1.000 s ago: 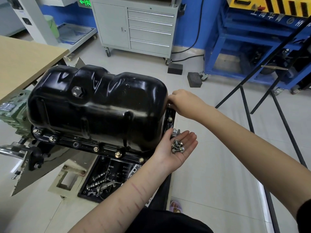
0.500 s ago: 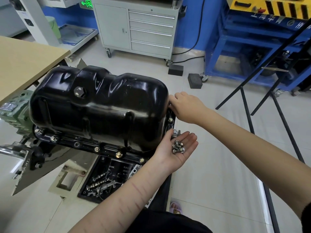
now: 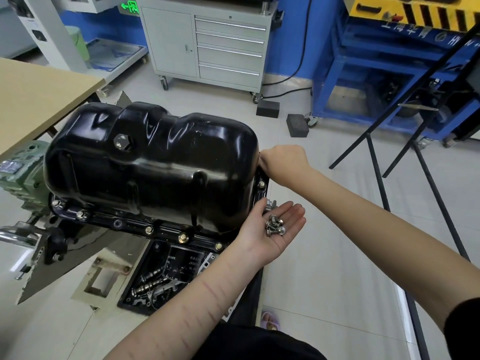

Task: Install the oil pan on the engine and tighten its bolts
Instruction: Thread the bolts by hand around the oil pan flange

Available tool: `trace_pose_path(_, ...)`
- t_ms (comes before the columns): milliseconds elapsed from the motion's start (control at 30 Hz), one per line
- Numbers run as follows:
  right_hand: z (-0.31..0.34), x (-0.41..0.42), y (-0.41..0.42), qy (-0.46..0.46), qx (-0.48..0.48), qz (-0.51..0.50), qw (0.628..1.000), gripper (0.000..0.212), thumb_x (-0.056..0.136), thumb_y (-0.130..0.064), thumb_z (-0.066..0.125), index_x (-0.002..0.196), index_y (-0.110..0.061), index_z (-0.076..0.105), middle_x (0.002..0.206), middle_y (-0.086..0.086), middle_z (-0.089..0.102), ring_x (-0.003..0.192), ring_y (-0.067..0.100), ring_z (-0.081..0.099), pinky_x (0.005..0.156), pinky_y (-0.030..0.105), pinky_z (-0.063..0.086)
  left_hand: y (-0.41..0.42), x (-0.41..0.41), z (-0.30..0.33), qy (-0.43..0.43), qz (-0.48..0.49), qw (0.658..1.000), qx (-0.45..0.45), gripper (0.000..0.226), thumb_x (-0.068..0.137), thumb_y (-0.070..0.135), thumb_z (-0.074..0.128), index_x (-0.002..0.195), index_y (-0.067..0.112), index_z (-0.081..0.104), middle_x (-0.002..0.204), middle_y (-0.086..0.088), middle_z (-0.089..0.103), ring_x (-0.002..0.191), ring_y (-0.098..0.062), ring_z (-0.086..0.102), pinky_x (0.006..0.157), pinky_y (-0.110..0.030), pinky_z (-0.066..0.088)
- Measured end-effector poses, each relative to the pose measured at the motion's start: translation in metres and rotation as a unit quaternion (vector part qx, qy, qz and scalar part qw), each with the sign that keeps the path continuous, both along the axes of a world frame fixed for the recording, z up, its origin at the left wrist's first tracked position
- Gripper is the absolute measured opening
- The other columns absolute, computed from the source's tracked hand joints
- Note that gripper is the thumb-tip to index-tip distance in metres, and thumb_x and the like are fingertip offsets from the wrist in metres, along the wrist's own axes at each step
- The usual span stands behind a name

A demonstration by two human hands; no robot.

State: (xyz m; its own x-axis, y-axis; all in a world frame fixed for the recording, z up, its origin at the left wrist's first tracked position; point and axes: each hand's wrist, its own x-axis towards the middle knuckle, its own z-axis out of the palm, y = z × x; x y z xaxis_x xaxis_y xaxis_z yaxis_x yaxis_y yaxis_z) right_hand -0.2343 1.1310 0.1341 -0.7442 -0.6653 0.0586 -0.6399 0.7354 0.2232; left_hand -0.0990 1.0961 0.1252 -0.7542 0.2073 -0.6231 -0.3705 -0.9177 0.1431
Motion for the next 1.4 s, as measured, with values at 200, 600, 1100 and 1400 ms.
trace_pose_path(200, 0.044, 0.036, 0.041, -0.161, -0.218, -0.082, 0.959, 0.039, 0.096, -0.036, 0.039, 0.080, -0.005, 0.058, 0.087, 0.013, 0.061, 0.087, 0.029, 0.056, 0.068, 0.033, 0.037, -0.003, 0.005, 0.014, 0.034, -0.039, 0.998, -0.016, 0.053, 0.098, 0.037, 0.035, 0.087, -0.009, 0.059, 0.074, -0.022, 0.069, 0.060, -0.030, 0.069, 0.051, -0.039, 0.056)
trace_pose_path(600, 0.051, 0.170, 0.079, -0.228, -0.315, -0.025, 0.921, 0.020, 0.086, -0.016, 0.061, 0.104, -0.011, 0.070, 0.111, 0.005, 0.060, 0.106, 0.019, 0.049, 0.091, 0.021, 0.034, -0.003, 0.052, 0.040, 0.027, -0.102, 0.994, -0.009, 0.068, 0.097, 0.033, 0.040, 0.045, -0.005, 0.063, 0.053, -0.016, 0.063, 0.045, -0.025, 0.065, 0.041, -0.026, 0.053)
trace_pose_path(1100, 0.086, 0.161, 0.020, -0.319, -0.633, 0.055, 0.703, 0.021, 0.082, 0.000, 0.063, 0.074, -0.019, 0.056, 0.064, -0.005, 0.061, 0.059, 0.005, 0.056, 0.058, 0.018, 0.049, -0.040, 0.073, 0.070, 0.071, -0.024, 0.997, -0.019, 0.043, 0.095, 0.020, 0.039, 0.059, 0.006, 0.058, 0.041, 0.005, 0.032, 0.028, -0.005, 0.031, 0.025, -0.012, 0.023)
trace_pose_path(1400, 0.100, 0.126, -0.092, -0.239, -0.735, -0.001, 0.634, 0.016, 0.087, -0.009, 0.061, 0.076, -0.015, 0.050, 0.066, 0.000, 0.057, 0.057, 0.008, 0.053, 0.058, 0.021, 0.048, -0.154, 0.059, 0.119, 0.206, -0.016, 0.978, -0.036, 0.041, 0.098, 0.027, 0.031, 0.067, 0.009, 0.051, 0.035, 0.005, 0.028, 0.023, -0.006, 0.024, 0.025, -0.014, 0.013)
